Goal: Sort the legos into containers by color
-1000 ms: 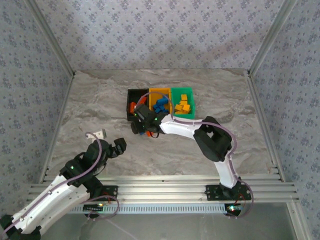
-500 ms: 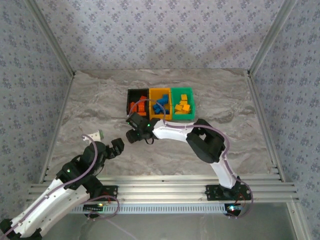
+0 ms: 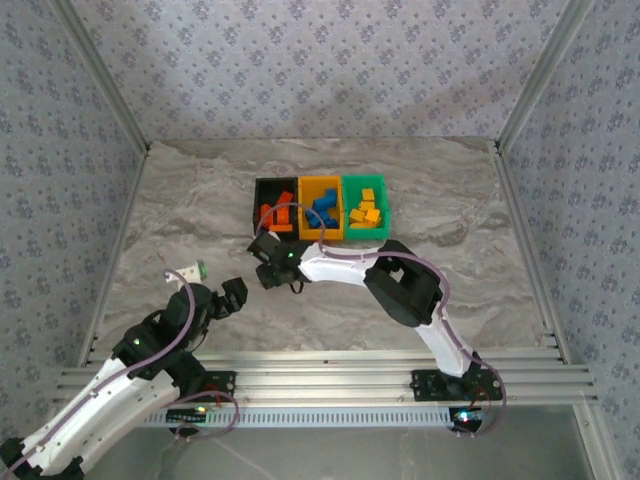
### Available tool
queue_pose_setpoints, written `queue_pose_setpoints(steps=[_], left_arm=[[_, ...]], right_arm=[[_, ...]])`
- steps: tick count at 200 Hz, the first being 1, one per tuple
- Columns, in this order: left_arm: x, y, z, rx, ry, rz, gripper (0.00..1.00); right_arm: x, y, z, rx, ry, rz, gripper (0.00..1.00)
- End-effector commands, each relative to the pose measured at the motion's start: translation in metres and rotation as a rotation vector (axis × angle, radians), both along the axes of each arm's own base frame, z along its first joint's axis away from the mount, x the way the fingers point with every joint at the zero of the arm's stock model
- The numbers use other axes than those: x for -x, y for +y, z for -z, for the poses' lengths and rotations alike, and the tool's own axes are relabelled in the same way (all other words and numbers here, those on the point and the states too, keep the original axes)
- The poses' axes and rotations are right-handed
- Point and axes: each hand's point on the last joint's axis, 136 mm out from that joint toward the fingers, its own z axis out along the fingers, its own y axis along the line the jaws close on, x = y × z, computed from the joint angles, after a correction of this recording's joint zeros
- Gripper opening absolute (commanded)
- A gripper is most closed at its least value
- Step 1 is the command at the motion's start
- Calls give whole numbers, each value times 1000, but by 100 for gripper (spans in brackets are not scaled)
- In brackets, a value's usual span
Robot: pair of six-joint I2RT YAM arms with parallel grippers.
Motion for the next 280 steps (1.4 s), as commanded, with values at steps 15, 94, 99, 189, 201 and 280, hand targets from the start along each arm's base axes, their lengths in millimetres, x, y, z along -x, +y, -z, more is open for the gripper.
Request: queue_pose_setpoints(steps=[15,94,99,189,201,280], left_arm=[[-2,-1,-20,25,-28,-1,100],[-20,-35,-25,38,-19,91,100],[-21,-38,-25,37,-17,102,100],[-51,-94,6,-60,90,282,99],[-55,-97,9,-66,101,282,100],[-51,-56,-43,-101,13,149,99]], right_arm=[[-3,4,-19,-54,-40,-9,37],[-57,-69,-114,-167,-171,170,34],[-62,-74,-114,-163,-169,186,34],[-149,-101,-118,-213,-151,337,64],[-151,-101,-132,-235,-171,331,69],[-39,-94,-121,-277,-98,205,73]])
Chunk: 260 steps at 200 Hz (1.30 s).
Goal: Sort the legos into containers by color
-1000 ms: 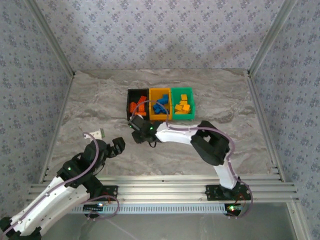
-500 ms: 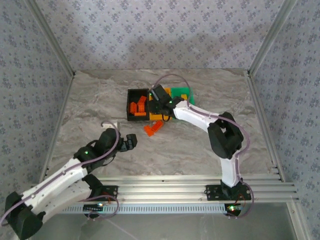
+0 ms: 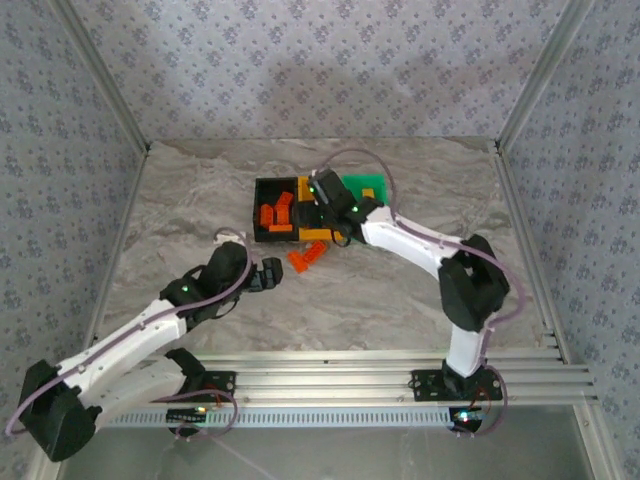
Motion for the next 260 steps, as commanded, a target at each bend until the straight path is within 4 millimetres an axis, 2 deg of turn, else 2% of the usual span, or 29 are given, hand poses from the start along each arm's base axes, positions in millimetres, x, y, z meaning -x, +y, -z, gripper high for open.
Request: queue_pose_setpoints(steps=[1,20,40,67,104,128,170,197,216,260], left_arm=[[1,20,-35,-18,-74,-52,99],[8,33,-50,-2,-119,-82,100],[14,40,-59,33,-158,-91,99],[21,46,-59,41,-159,-99,99],[24,49,-51,25,-140,-100,100],[24,48,-47,34,-138,-98,99],[25,47,-42,30,-130,-97,100],[25,48,-41,30,-131,-98,100],[25,48,-42,32,-133,-98,99],[26,50,-40,33,-135,-102,100]], right_arm=[[41,12,20,-18,48,-66,73],[64,30,45,18,93,-155,73],[73,51,68,62,125,-235,73],[67,71,89,112,146,-273,73],[51,78,102,186,121,-266,72],[43,76,110,240,109,-250,72],[35,60,127,321,128,-197,71],[41,49,143,381,167,-182,68],[45,41,148,403,177,-173,65],[68,29,166,465,232,-175,56]])
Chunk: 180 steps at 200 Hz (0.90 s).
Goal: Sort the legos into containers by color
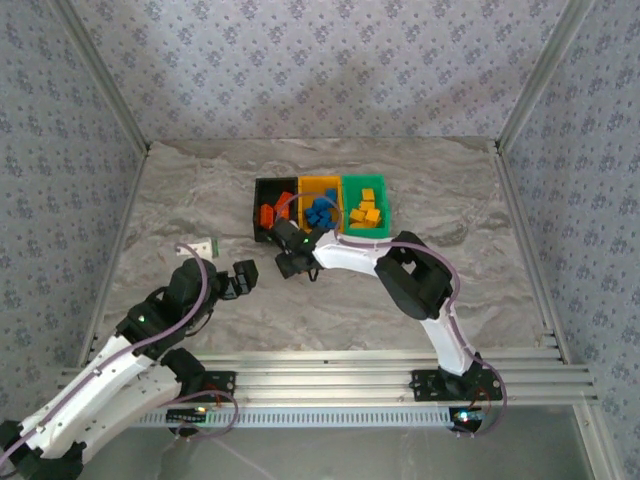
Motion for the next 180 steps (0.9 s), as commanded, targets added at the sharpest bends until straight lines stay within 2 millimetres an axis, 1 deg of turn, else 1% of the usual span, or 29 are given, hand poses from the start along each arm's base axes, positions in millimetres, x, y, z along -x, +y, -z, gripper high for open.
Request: queue_pose_setpoints(steps=[1,14,26,39,51,79,91,109,122,138,159,180], left_arm=[[0,5,0,5,-7,-20,99],[0,5,0,10,-9,-22,99],[0,4,1,10,-6,-20,100],[1,4,1,7,-4,-19,99],[1,4,0,3,-4,-14,100],[1,6,-1,1,-8,-22,99],[1,7,-1,1,-11,-26,99],[1,9,0,1,-13,-34,99],[2,10,0,1,-15,-40,99],[2,11,1,4,-20,-43,99],[3,12,3,3,-17,-43,100],[4,11,6,-1,-7,-40,99]], right_arm=[[20,-20,25,104,59,13,55],[24,-20,33,106,80,14,49],[25,-17,35,98,82,11,42],[26,-11,31,73,75,1,35],[27,-5,23,44,54,-19,31],[25,10,-17,-65,-16,-49,28],[23,14,-39,-116,-50,-52,28],[18,19,-76,-192,-111,-52,28],[11,25,-101,-241,-147,-54,28],[-3,33,-121,-282,-174,-51,28],[-27,44,-125,-289,-186,-31,28],[-58,55,-126,-307,-206,-9,29]])
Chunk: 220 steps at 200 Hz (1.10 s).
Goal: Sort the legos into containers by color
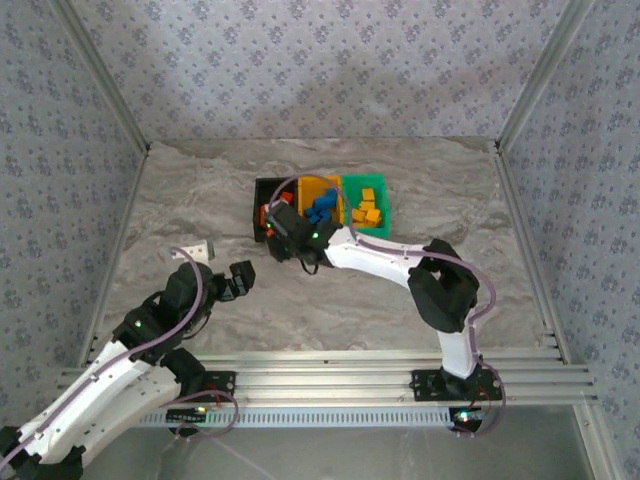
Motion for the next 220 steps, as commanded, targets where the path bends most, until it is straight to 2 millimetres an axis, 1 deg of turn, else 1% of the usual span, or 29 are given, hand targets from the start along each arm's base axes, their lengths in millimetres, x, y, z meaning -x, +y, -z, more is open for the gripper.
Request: queue_pose_setpoints(steps=[1,31,44,53,60,70,75,84,98,108,115,122,135,138,139,145,148,150,154,156,167,194,210,220], left_arm=[[1,5,4,-10,9,-19,100],[3,7,6,-14,17,-23,100],[3,7,6,-11,16,-24,100],[4,7,8,-12,19,-24,99],[3,7,8,-15,21,-24,100],[3,8,9,-16,23,-24,99],[3,7,9,-16,23,-23,99],[3,7,10,-17,24,-22,99],[2,6,9,-15,22,-18,100],[2,5,8,-14,20,-20,100],[2,5,8,-15,20,-20,99],[1,5,6,-13,18,-18,99],[1,5,5,-14,15,-21,100],[1,5,5,-14,15,-22,100],[1,5,5,-14,15,-23,100],[0,5,4,-13,12,-25,100],[0,5,5,-13,11,-25,100],[0,5,5,-13,11,-26,100],[-1,5,5,-13,9,-25,99],[-1,5,5,-12,9,-27,99],[-1,4,5,-7,7,-25,99],[-3,2,9,-7,13,-23,99],[-3,1,12,-8,20,-23,100],[-4,1,13,-5,21,-23,100]], right_arm=[[-31,9,11,9,-7,11,29],[-71,16,11,-22,-34,56,30],[-82,19,12,-35,-40,66,32],[-88,19,12,-44,-42,71,34],[-92,20,12,-52,-42,69,42],[-95,23,8,-71,-47,63,58],[-96,24,5,-81,-52,58,63],[-96,26,-5,-101,-66,52,69],[-93,24,-20,-119,-83,52,74],[-88,20,-35,-134,-100,55,76],[-83,14,-37,-130,-98,67,76],[-77,8,-46,-139,-96,78,77],[-62,-6,-51,-143,-86,98,77],[-58,-10,-50,-141,-79,108,77],[-56,-11,-47,-136,-73,110,77],[-48,-20,-48,-131,-64,129,78],[-44,-25,-41,-118,-53,135,78],[-41,-28,-42,-120,-52,142,78],[-34,-34,-36,-110,-38,153,78],[-31,-38,-38,-112,-38,160,78],[-16,-57,-27,-95,1,198,78],[20,-101,15,-27,101,273,79],[33,-124,38,42,142,318,80],[35,-132,49,63,175,353,80]])
